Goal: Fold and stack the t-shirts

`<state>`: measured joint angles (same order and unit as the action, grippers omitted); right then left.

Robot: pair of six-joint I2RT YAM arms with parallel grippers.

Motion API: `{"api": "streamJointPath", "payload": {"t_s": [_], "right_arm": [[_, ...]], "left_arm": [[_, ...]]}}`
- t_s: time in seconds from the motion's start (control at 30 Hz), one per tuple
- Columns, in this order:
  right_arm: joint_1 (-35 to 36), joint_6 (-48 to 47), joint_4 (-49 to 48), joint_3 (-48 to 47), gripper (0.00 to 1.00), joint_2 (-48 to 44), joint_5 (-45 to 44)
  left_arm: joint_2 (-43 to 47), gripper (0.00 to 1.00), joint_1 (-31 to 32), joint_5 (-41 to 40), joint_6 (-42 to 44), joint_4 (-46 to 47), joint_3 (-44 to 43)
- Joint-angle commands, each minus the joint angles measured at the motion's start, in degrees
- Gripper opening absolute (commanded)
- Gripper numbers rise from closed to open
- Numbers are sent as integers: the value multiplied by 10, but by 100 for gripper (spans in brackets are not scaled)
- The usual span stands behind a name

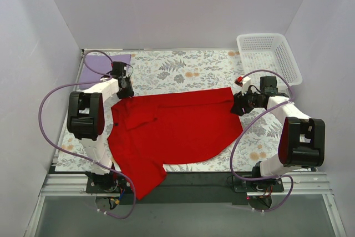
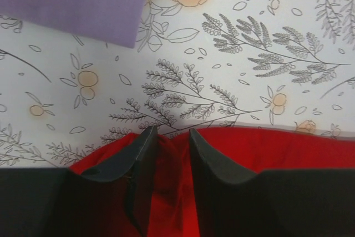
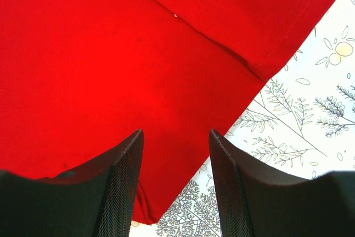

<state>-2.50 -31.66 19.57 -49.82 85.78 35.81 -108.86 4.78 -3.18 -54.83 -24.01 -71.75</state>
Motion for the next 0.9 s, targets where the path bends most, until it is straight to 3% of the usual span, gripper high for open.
{"api": "streamJointPath", "payload": {"t_s": [0.0,0.13,0.27,0.47,0.7,0.87], "right_arm": [[2,0,-5,-7,57,-6,14],[2,0,-3,-8,57,-7,15],[2,1,-2,-7,57,-9,16],[2,0,-2,-6,57,-11,18],[2,-1,-1,-6,57,-14,21],[1,-2,2,-6,57,-15,22]], "left_arm": [[21,27,6,-84,23,-14,-17],[37,23,7,-116,26,-12,-16],[44,11,7,-126,28,-10,-10],[59,8,5,-133,19,-7,-9],[77,4,-34,-80,-45,-6,9],[87,4,-108,41,-117,14,49]]}}
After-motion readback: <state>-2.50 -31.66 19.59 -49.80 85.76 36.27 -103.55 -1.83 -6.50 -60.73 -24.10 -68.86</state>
